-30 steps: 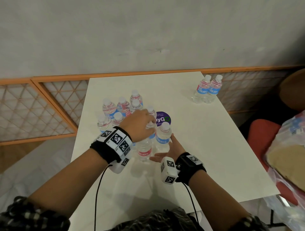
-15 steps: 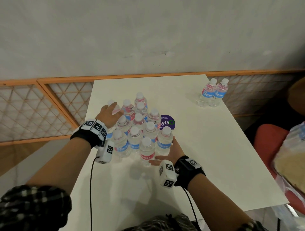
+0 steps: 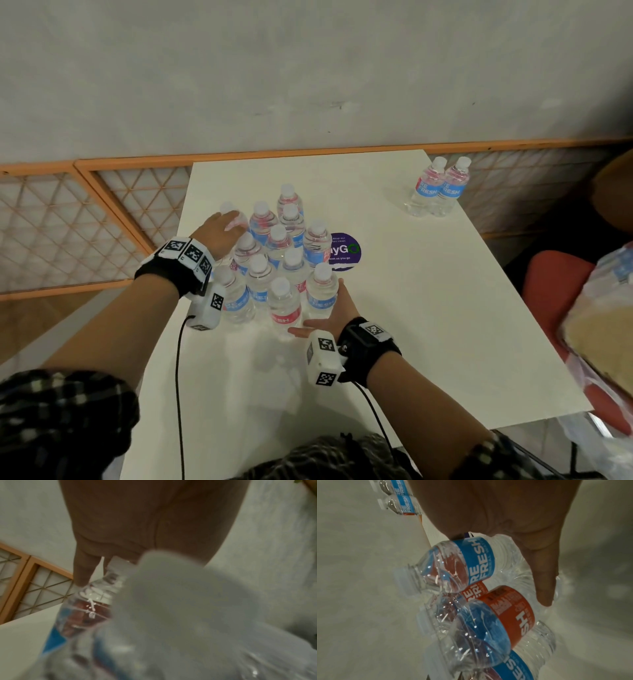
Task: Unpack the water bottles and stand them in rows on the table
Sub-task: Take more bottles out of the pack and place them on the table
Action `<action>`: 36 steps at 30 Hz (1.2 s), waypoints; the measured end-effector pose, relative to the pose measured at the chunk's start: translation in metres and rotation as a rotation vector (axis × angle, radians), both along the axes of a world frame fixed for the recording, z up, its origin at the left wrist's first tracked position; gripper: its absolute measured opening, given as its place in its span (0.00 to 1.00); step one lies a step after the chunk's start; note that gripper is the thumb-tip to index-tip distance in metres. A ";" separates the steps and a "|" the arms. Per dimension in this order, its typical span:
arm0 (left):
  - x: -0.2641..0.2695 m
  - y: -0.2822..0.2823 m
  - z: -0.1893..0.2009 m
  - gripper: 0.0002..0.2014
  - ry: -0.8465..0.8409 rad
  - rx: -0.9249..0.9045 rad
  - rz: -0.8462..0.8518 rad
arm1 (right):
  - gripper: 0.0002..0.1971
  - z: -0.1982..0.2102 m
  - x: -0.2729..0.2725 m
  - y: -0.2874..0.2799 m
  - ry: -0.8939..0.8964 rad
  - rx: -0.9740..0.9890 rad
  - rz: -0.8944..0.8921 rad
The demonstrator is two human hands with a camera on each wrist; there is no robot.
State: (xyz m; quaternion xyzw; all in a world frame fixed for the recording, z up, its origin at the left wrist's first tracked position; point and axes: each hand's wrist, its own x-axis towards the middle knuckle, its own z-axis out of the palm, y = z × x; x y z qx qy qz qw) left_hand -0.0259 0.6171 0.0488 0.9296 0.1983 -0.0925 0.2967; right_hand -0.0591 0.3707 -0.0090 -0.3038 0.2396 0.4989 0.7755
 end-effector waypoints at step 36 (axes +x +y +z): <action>-0.002 -0.154 0.052 0.31 0.107 0.469 -0.487 | 0.29 0.015 0.040 -0.048 -0.317 -0.452 0.035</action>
